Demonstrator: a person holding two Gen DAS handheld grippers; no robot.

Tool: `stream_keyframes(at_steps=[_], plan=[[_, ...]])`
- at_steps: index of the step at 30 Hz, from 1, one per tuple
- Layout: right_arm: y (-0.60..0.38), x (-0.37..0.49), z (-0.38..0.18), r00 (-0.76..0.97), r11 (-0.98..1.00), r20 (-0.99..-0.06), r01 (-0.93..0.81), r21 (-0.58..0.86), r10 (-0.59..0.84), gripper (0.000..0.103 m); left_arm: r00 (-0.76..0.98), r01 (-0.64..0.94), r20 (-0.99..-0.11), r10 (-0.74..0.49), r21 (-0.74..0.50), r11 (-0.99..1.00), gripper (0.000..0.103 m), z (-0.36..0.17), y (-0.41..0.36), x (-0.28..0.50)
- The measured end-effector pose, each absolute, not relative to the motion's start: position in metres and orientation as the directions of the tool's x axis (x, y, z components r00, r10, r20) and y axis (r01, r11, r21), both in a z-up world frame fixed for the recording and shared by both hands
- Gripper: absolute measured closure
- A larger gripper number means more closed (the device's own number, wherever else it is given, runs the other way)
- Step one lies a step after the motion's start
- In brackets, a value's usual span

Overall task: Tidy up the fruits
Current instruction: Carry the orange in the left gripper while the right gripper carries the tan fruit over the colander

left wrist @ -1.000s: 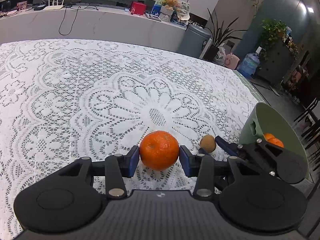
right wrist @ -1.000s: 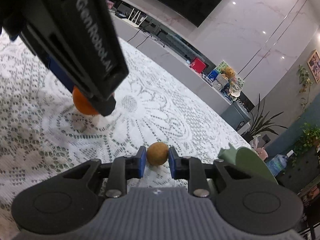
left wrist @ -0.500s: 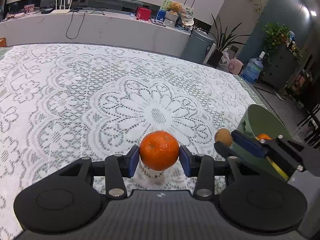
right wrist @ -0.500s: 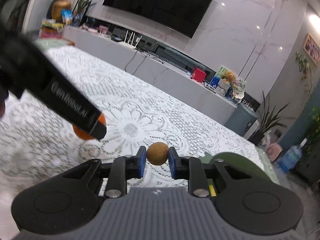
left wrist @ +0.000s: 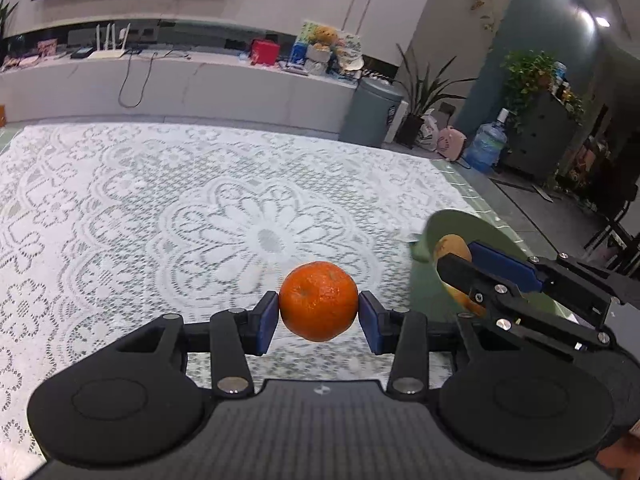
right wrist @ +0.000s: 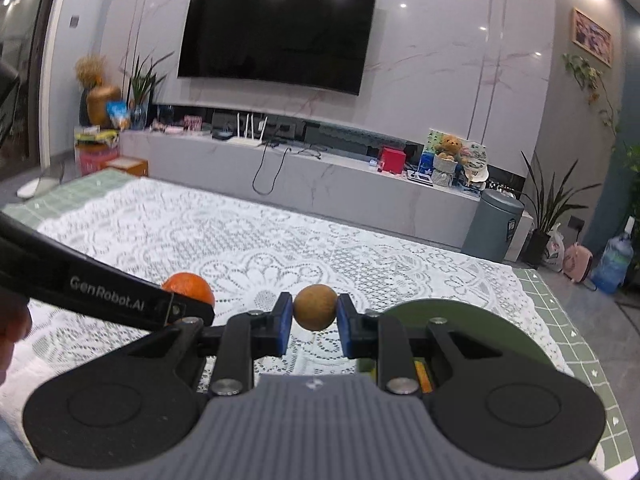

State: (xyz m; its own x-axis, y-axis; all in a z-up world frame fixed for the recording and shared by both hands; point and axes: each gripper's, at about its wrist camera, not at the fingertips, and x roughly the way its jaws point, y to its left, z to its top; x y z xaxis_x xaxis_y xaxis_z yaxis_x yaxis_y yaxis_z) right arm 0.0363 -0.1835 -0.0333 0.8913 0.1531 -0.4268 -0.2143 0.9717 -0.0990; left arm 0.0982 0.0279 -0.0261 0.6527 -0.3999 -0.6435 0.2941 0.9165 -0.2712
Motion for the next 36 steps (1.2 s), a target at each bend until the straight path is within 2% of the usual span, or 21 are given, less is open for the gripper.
stream_keyframes(at_steps=[13, 19, 26, 31, 36], plan=[[-0.261, 0.003, -0.004, 0.930, 0.998, -0.361, -0.060, 0.025, 0.065, 0.083, 0.638, 0.461, -0.582, -0.505, -0.236, 0.855, 0.054, 0.005, -0.038, 0.084], [-0.303, 0.001, 0.005, 0.937, 0.994, -0.349, 0.030, 0.109, 0.010, 0.083, 0.590, 0.525, -0.564, -0.578, -0.276, 0.805, 0.054, 0.014, -0.067, 0.092], [-0.351, 0.020, -0.005, 0.913, 0.957, -0.405, 0.076, 0.281, 0.046, 0.083, 0.542, 0.580, -0.568, -0.619, -0.281, 0.765, 0.054, 0.017, -0.097, 0.109], [-0.367, 0.042, -0.022, 0.884, 0.923, -0.458, 0.093, 0.373, 0.096, 0.083, 0.517, 0.575, -0.616, -0.594, -0.263, 0.775, 0.054, 0.007, -0.117, 0.132], [-0.373, 0.062, -0.036, 0.851, 0.909, -0.514, 0.121, 0.398, 0.112, 0.083, 0.485, 0.570, -0.668, -0.565, -0.248, 0.783, 0.054, -0.011, -0.130, 0.153]])
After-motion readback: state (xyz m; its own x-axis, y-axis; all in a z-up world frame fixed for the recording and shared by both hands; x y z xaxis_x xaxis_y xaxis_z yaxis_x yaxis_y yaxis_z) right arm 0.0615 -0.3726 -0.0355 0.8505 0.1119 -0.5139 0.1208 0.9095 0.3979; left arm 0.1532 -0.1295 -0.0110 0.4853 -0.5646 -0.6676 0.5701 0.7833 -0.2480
